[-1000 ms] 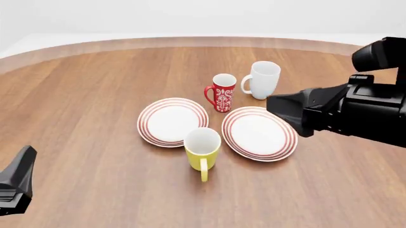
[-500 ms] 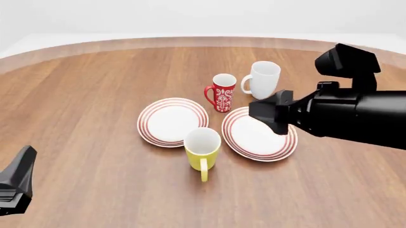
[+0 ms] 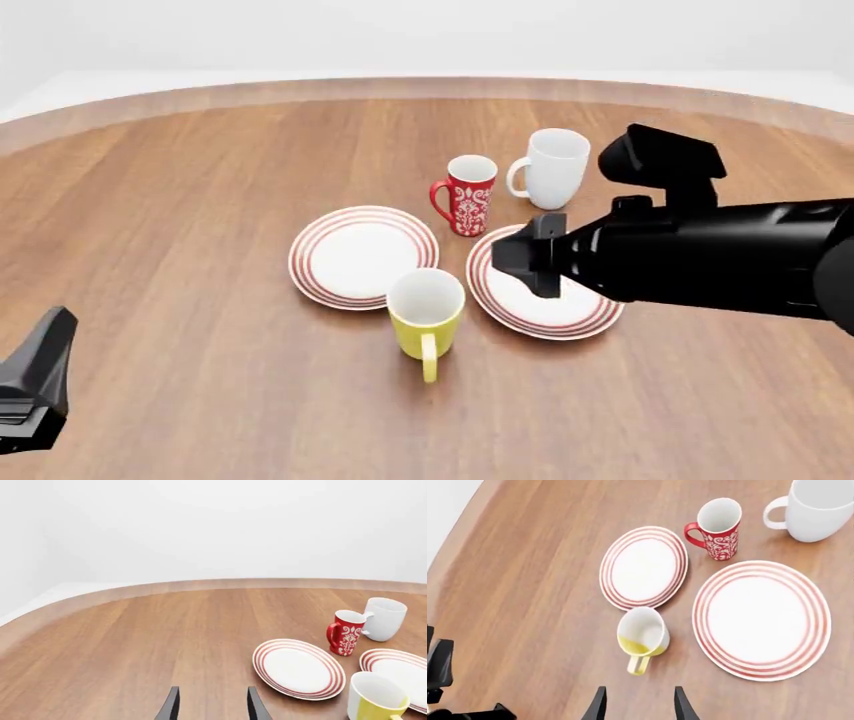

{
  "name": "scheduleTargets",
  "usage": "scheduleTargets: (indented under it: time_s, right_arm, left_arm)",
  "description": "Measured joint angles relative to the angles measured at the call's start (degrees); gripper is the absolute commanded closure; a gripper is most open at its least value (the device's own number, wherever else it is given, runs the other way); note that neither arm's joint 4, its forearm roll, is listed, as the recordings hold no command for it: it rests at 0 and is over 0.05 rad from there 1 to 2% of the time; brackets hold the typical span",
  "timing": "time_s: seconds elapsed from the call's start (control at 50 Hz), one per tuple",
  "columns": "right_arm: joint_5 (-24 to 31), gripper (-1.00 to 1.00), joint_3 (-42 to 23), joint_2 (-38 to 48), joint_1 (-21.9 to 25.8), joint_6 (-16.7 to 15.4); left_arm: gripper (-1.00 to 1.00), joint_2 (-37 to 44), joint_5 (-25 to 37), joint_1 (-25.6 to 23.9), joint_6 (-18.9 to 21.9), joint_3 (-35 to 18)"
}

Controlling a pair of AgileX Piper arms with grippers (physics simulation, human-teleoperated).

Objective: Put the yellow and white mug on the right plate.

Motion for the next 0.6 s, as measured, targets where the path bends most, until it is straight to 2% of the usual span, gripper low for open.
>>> scheduleTargets:
  time_s: [0.3, 0.6]
  right_arm:
    - [-3.6, -1.0, 0.3, 3.3, -1.4, 0.6]
    - [-7.3, -1.0, 0.7, 7.1, -0.4, 2.1]
  left_arm:
    - [-1.0, 0.0, 0.0, 0.0, 0.0, 0.0]
    - [-1.0, 0.0, 0.0, 0.0, 0.0, 0.0]
